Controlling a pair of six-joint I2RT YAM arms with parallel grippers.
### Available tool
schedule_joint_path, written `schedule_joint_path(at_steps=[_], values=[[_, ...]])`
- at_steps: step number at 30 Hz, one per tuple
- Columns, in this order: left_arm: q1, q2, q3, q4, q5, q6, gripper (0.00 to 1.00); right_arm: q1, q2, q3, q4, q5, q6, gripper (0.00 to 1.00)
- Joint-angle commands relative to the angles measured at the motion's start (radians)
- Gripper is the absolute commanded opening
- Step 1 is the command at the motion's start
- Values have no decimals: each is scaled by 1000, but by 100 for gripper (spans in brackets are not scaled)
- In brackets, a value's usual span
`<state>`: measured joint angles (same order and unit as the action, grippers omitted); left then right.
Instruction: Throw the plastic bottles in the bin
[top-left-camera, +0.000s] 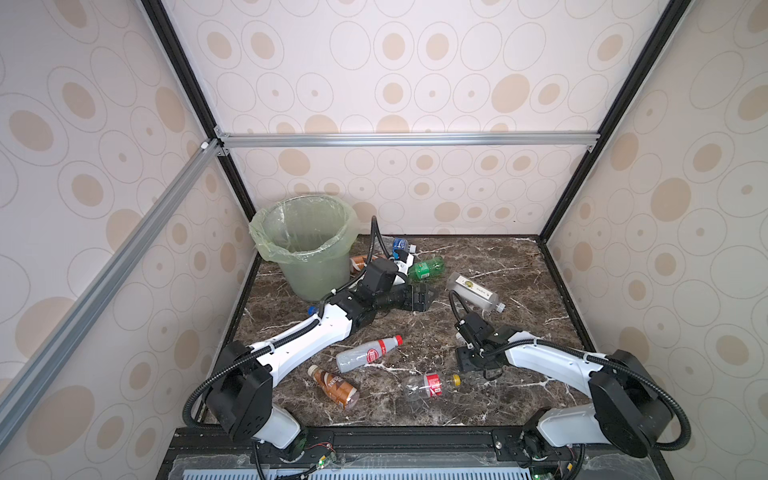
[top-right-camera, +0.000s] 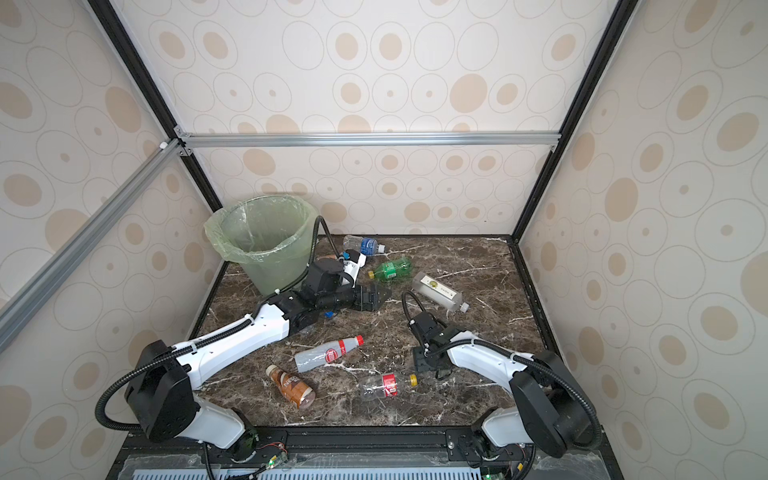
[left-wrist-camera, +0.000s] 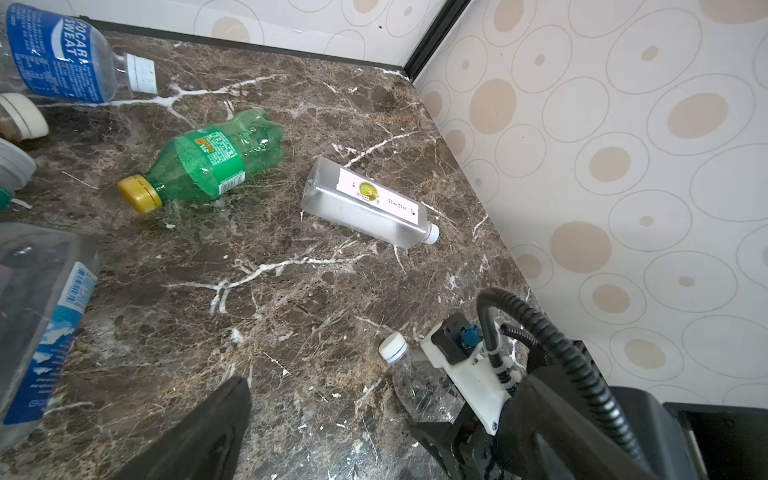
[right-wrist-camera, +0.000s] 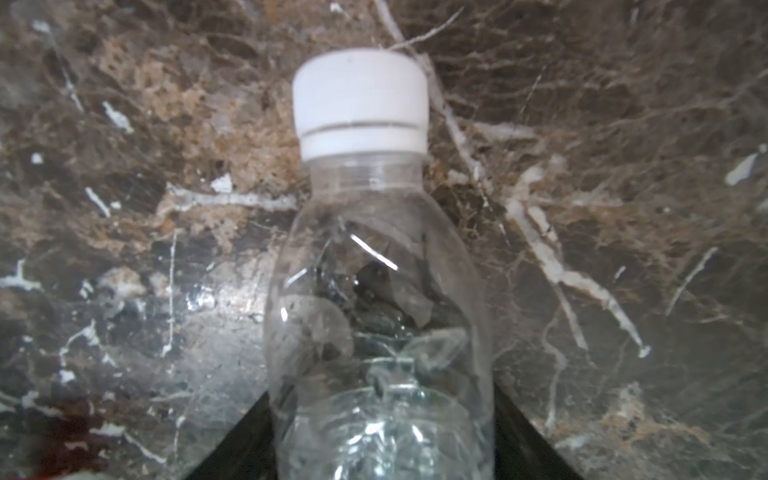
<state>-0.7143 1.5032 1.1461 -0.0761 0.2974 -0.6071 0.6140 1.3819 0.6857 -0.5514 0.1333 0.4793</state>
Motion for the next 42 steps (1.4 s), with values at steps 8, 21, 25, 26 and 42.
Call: schedule_joint_path(at_steps=[8, 21, 25, 26, 42], values=[[38, -23, 16, -71, -50, -60, 99, -15, 1, 98, -14, 22, -30, 55], [126, -53, -58, 157, 119, -231, 99, -15, -47, 330, -49, -109, -110, 55], [138, -38, -55, 219, 154, -272, 99, -14, -46, 373, -7, -153, -130, 55], [142, -33, -48, 219, 154, -277, 99, -15, -41, 390, -4, -159, -131, 55], [157, 161, 112, 235, 183, -293, 85, -13, 91, 556, 65, -298, -159, 55]])
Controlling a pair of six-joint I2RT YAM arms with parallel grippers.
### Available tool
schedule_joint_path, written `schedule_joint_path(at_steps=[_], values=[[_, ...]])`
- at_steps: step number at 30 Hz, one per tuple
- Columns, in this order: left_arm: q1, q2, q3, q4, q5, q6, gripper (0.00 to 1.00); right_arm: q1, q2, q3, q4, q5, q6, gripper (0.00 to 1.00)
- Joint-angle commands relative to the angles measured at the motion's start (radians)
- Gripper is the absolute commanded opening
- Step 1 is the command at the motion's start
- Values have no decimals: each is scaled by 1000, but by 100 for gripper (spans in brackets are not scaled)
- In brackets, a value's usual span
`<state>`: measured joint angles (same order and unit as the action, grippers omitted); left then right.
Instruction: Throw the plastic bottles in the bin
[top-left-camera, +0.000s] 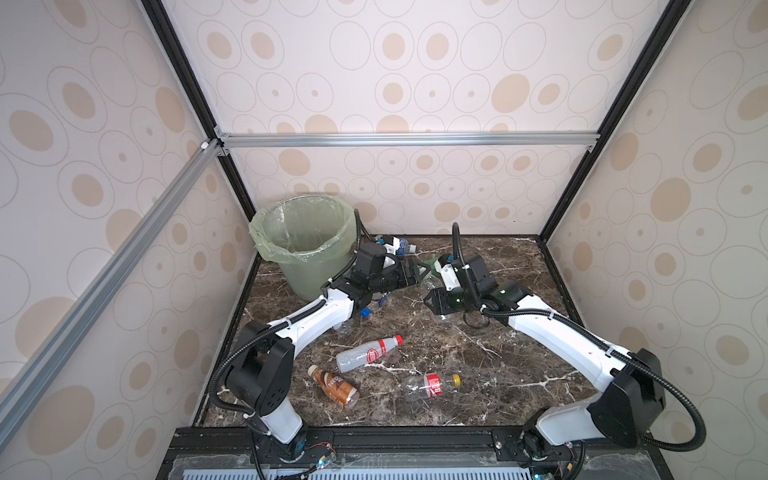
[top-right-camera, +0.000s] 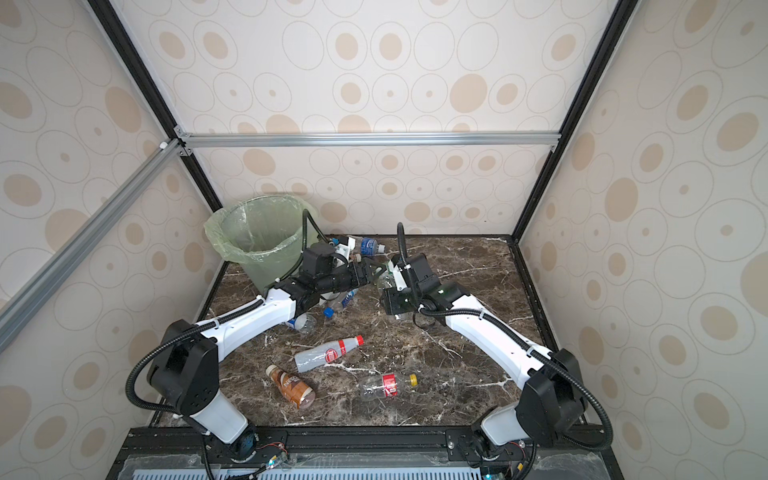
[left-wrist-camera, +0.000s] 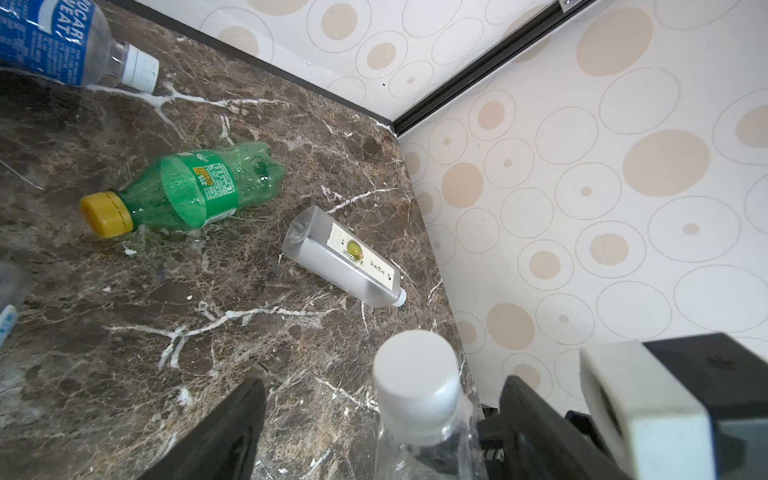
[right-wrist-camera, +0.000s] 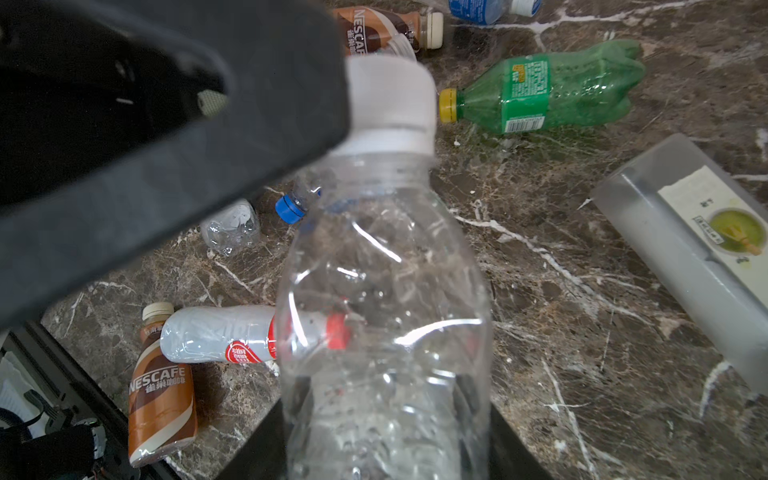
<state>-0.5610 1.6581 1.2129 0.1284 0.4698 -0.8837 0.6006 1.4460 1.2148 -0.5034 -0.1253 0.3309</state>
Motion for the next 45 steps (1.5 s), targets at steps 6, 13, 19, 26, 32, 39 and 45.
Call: schedule_joint_path(at_steps=[6, 13, 19, 26, 32, 39, 45], values=[[5, 39, 56, 37, 7, -24, 70, -1, 66, 31, 46, -68, -12, 55], [4, 70, 85, 30, -23, -20, 56, 0, 61, 40, 52, -60, -30, 55], [4, 85, 94, 58, -17, -38, 37, -1, 51, 37, 60, -63, -34, 55], [4, 74, 99, 47, -17, -31, 27, 0, 51, 31, 74, -57, -29, 59], [4, 77, 106, 32, -22, -21, 26, 0, 49, 37, 76, -54, -26, 69], [4, 74, 175, -71, -59, 49, 26, 0, 8, 26, 62, -32, -36, 79], [13, 75, 292, -208, -153, 151, 27, 0, -60, 5, 70, -9, -51, 91]])
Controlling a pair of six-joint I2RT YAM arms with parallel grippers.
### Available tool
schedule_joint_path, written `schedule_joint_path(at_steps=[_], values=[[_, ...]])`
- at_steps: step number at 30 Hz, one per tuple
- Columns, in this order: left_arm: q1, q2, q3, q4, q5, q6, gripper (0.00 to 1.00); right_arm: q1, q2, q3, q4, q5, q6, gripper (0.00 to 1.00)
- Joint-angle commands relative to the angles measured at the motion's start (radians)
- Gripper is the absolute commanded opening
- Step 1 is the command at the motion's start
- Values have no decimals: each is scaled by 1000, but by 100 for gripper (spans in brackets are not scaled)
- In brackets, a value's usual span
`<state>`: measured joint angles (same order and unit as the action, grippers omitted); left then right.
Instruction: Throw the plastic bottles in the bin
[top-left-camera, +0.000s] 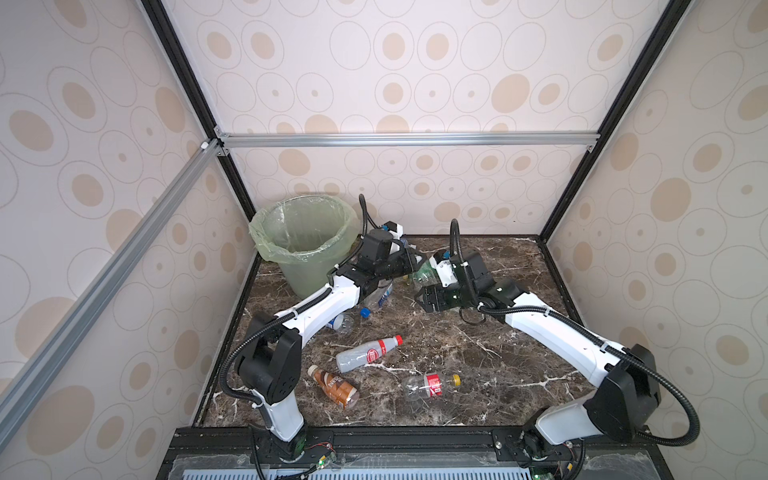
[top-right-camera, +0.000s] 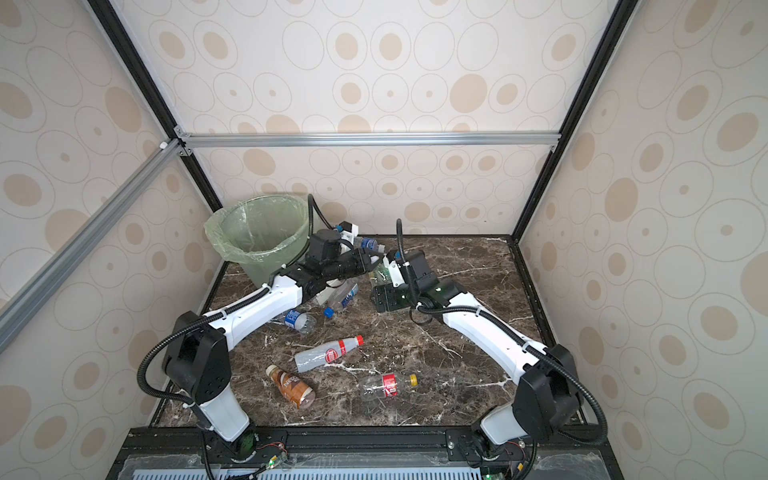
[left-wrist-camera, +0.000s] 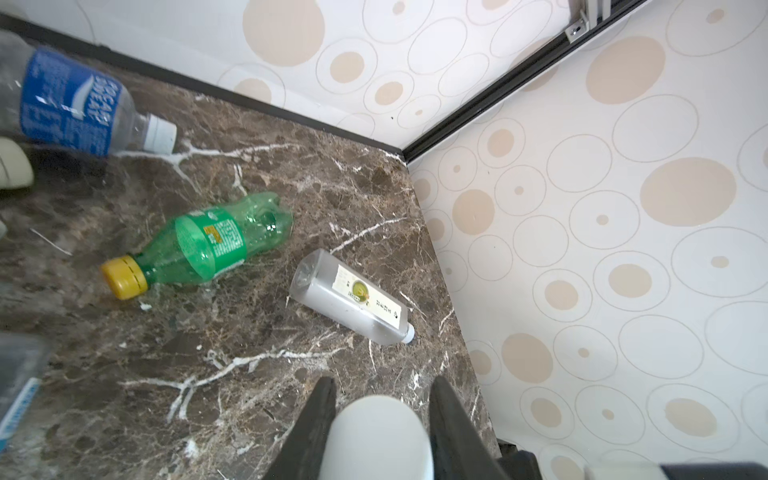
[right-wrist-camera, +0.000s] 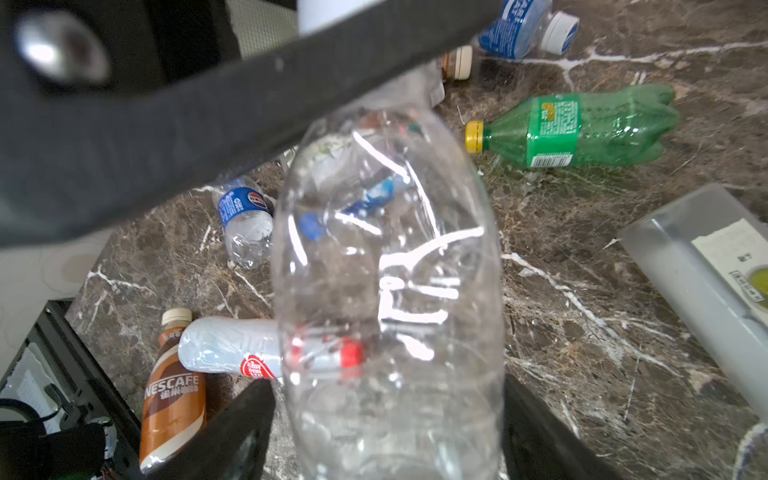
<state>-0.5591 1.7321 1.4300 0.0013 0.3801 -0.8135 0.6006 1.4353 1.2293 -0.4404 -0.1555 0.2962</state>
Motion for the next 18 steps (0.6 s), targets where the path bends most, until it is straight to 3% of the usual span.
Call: schedule_joint_path(at_steps=[1, 4, 11, 18], values=[[15, 3, 90, -96, -70, 92, 26, 0, -58, -6, 4, 23, -20, 93], [32, -1, 126, -128, -96, 121, 27, 0, -84, 8, -1, 34, -24, 100], [91, -28, 258, -213, -149, 212, 27, -1, -140, 9, 91, 13, -30, 100], [139, -88, 422, -285, -303, 369, 28, 3, -113, 78, 198, -34, -4, 100]])
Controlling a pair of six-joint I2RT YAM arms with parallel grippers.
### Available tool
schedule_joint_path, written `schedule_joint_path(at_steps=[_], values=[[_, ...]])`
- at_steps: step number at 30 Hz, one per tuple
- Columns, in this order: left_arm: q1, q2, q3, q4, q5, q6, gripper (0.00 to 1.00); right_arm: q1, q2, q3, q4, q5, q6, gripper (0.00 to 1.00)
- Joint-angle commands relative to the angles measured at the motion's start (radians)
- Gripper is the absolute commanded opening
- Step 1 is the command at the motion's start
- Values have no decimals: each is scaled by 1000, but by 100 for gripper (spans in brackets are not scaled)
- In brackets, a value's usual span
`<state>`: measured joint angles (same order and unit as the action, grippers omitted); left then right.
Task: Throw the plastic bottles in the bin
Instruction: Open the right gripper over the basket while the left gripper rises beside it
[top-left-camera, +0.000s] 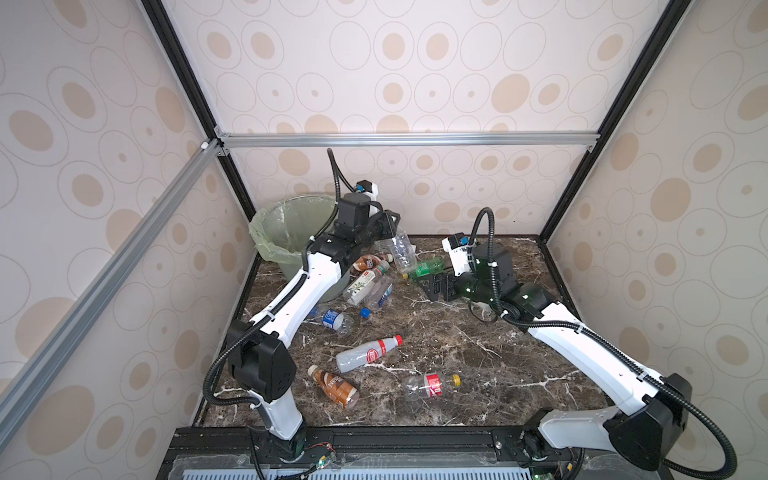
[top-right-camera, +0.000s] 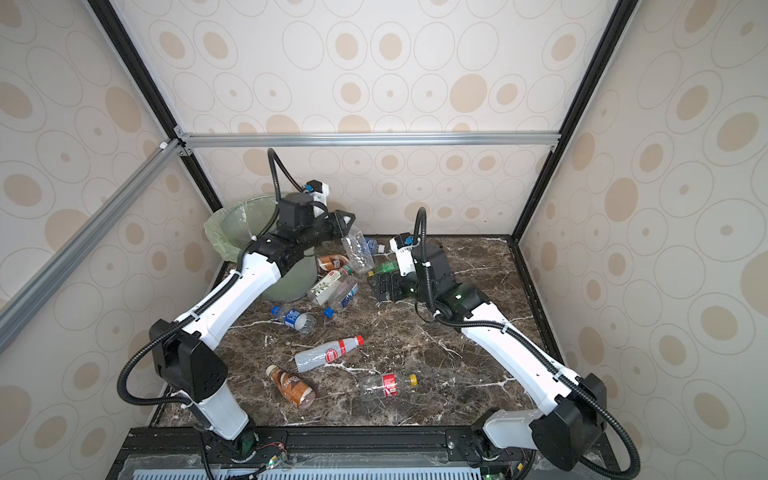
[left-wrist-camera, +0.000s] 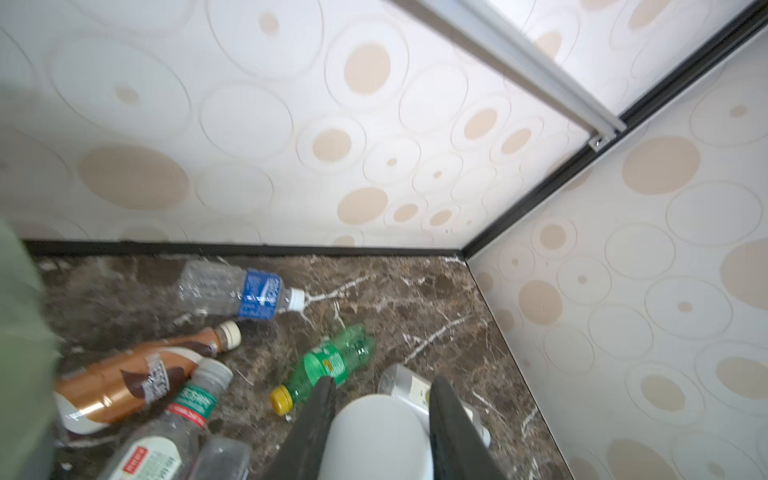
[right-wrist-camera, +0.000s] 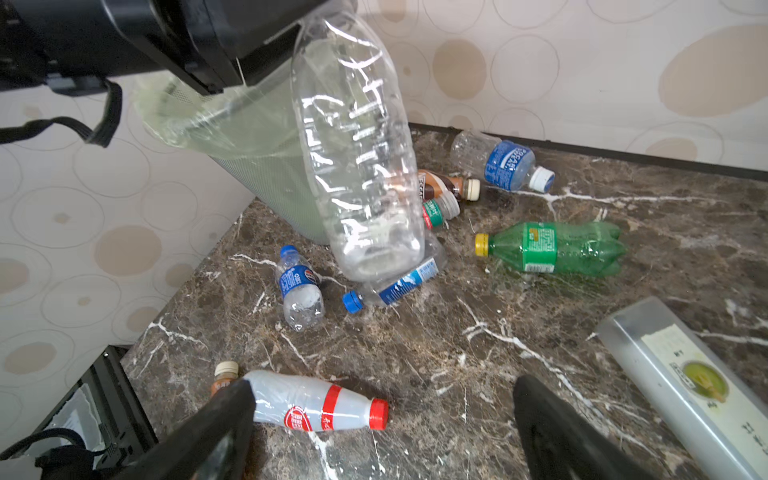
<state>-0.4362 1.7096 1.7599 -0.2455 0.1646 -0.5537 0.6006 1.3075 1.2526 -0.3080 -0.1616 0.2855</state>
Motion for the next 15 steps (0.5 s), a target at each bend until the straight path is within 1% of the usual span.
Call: schedule_joint_path(at_steps=[1, 4, 8, 11, 13, 15], values=[[26, -68, 115, -43, -97, 129, 28, 5, 30, 79, 71, -37, 7, 100], [56, -69, 190, -71, -148, 179, 28, 23, 74, 152, 88, -41, 4, 100], [95, -93, 233, -55, -220, 242, 28, 54, 141, 274, 86, -39, -5, 100], [127, -115, 251, -31, -252, 283, 28, 85, 184, 360, 89, -35, -17, 100], [152, -119, 294, -36, -251, 307, 28, 104, 213, 420, 79, -32, -27, 100], [157, -127, 336, -37, -298, 344, 28, 118, 236, 466, 65, -30, -34, 100]])
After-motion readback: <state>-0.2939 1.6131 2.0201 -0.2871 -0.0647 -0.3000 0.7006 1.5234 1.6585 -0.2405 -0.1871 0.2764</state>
